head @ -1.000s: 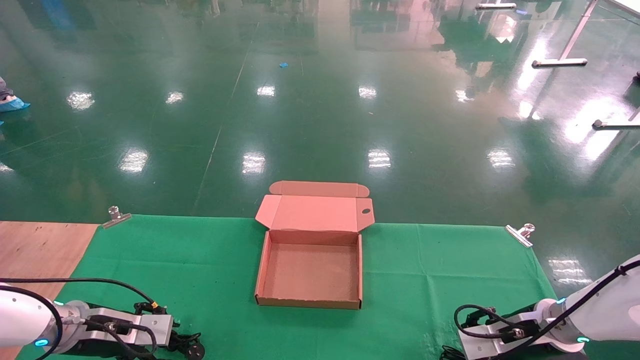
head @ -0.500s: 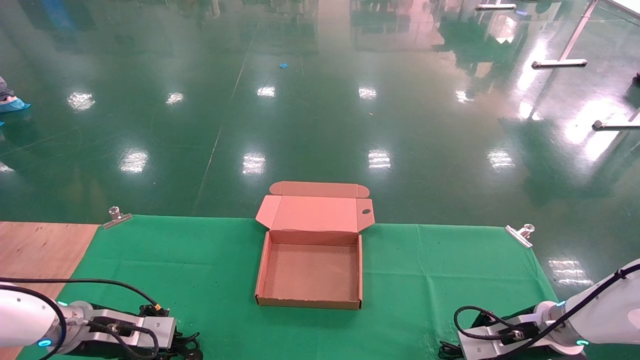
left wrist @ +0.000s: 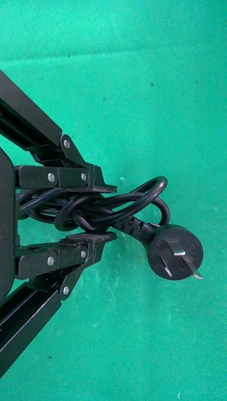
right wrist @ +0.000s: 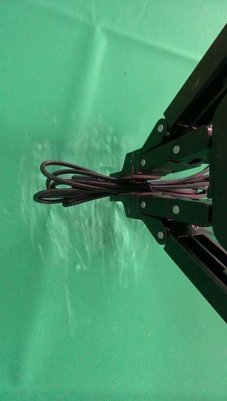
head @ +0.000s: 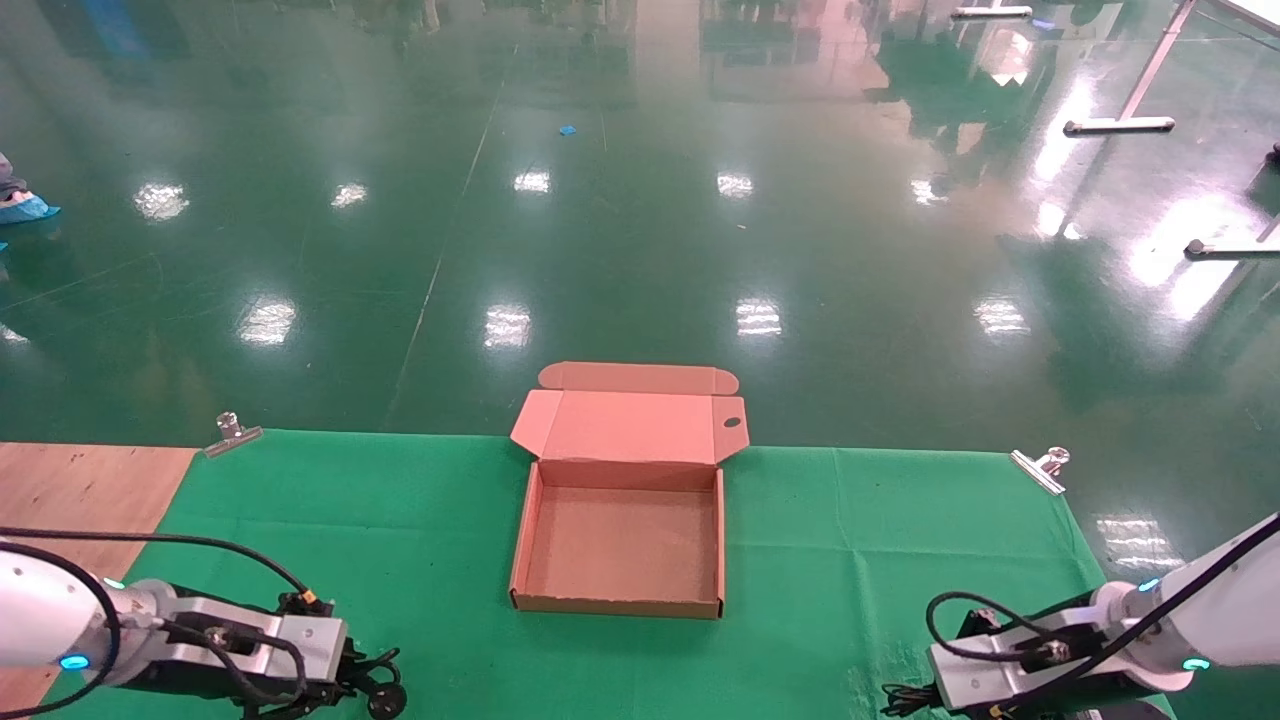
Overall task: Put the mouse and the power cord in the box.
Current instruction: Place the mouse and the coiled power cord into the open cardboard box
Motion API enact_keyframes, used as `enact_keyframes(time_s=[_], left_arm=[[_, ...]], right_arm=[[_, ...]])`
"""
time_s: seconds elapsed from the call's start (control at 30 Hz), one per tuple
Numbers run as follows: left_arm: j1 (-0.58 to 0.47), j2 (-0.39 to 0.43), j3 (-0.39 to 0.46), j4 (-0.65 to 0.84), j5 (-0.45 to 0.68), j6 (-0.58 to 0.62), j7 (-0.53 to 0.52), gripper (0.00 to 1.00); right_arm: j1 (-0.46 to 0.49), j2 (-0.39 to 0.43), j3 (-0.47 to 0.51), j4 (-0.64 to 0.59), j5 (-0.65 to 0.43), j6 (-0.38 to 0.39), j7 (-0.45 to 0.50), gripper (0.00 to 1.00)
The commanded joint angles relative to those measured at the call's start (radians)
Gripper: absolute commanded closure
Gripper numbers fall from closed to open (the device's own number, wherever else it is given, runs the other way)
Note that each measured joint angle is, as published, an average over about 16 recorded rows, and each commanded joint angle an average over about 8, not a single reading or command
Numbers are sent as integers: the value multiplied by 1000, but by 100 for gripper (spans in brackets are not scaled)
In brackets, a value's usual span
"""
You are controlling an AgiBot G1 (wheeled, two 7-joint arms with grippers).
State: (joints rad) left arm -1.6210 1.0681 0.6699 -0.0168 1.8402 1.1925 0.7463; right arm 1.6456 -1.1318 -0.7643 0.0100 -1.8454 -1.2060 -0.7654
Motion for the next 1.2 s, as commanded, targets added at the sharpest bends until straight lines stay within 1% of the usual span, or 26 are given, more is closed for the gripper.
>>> enact_keyframes(time_s=[0.03,0.23,0.43,0.6,0.73,0.97,1.2], left_arm=[[-12,-5,0,-1,1,13,2,100],[-61,-9,2,-17,2,68,7,100],[-132,6,3,-51,4,127,-2,100],[-197,36,3,-98,2,174,-30,100],[-241,63,-2,-144,-5,204,-68,100],[-313,94,-20,-232,-29,226,-152,100],[-383,123,-48,-293,-62,212,-213,100]], right_arm=[[10,6,2,1,2,-16,-4,100],[67,27,8,12,11,-72,-15,100],[157,37,20,37,29,-146,-13,100],[238,27,33,62,49,-211,11,100],[299,5,44,88,64,-245,44,100],[398,-56,59,147,85,-261,110,100],[465,-126,65,178,89,-230,159,100]])
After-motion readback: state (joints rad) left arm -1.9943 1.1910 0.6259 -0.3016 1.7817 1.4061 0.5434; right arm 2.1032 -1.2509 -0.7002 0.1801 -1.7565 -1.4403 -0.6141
